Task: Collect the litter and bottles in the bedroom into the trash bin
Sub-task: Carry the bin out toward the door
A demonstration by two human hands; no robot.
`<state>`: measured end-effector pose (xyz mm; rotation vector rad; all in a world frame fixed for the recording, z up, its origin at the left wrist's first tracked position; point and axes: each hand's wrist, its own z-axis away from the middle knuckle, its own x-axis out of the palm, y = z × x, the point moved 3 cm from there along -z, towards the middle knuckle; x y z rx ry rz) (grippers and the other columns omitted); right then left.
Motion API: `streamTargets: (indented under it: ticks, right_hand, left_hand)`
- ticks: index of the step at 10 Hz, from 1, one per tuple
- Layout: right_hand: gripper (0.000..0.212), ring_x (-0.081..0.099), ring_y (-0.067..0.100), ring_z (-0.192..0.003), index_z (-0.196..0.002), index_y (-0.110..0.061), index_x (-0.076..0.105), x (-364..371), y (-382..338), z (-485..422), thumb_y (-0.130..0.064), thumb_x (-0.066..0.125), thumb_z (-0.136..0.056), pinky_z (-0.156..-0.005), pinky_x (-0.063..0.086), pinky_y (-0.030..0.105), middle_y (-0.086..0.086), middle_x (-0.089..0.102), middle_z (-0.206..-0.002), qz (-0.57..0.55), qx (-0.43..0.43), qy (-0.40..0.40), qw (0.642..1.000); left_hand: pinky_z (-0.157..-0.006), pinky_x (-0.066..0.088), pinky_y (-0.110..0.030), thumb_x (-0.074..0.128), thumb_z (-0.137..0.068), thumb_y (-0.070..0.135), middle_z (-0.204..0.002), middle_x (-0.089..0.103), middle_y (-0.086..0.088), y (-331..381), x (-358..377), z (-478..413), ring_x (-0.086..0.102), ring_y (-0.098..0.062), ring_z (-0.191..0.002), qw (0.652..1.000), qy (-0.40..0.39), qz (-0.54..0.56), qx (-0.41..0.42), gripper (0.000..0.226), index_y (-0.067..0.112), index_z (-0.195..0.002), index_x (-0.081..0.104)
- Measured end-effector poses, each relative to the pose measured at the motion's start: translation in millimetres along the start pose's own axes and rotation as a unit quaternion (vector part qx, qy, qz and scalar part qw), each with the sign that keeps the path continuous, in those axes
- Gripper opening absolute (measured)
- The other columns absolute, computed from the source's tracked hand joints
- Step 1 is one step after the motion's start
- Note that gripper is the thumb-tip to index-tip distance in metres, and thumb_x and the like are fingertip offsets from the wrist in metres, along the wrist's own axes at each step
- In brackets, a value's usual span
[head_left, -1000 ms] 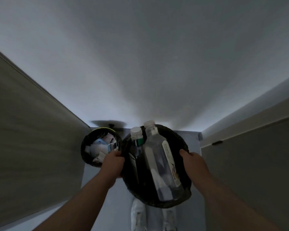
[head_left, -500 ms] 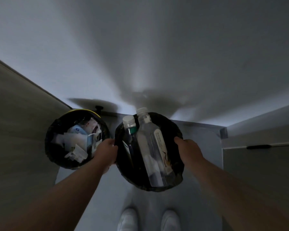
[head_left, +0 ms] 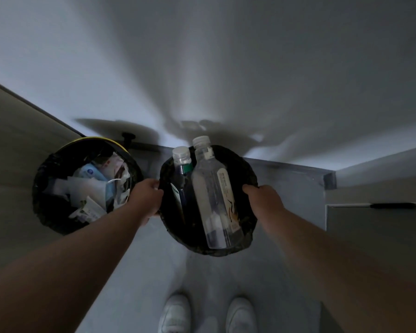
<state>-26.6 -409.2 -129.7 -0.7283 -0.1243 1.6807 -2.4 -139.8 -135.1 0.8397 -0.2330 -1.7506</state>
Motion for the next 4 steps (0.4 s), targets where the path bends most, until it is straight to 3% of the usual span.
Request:
streamTargets:
  ticks: [2, 3, 4]
  right_hand:
    - [0.049, 0.058, 0.024, -0.093, -0.122, -0.008, 0.05, 4.1, 6.0, -5.7, -0.036, 0.059, -0.083, -0.066, 0.043, 0.029, 0.009, 0.058, -0.107, 0.006, 0.01, 0.004, 1.0]
    - [0.045, 0.059, 0.021, -0.082, -0.116, -0.005, 0.056, 3.6, 5.8, -6.4, -0.034, 0.058, -0.082, -0.059, 0.041, 0.027, 0.008, 0.06, -0.096, 0.02, 0.009, 0.0, 1.0]
    - [0.054, 0.055, 0.022, -0.089, -0.13, -0.006, 0.047, -4.7, -7.3, 5.5, -0.035, 0.054, -0.086, -0.062, 0.039, 0.027, 0.011, 0.056, -0.113, 0.079, 0.0, 0.014, 0.997]
  left_hand:
    - [-0.065, 0.056, -0.036, 0.041, -0.087, -0.003, -0.097, 0.064, -0.02, -3.3, 2.3, -3.6, 0.061, -0.027, -0.076, 1.0, 0.001, -0.008, 0.005, 0.028, 0.011, -0.095, 0.064]
    - [-0.067, 0.058, -0.041, 0.046, -0.089, 0.002, -0.105, 0.064, -0.018, -4.4, -1.2, -2.8, 0.064, -0.03, -0.085, 1.0, 0.002, -0.009, 0.015, 0.023, 0.011, -0.102, 0.063]
    - [-0.077, 0.055, -0.05, 0.051, -0.091, 0.014, -0.099, 0.063, -0.015, 3.4, -5.5, 9.4, 0.062, -0.031, -0.085, 0.998, 0.011, -0.038, 0.057, 0.015, 0.024, -0.08, 0.057]
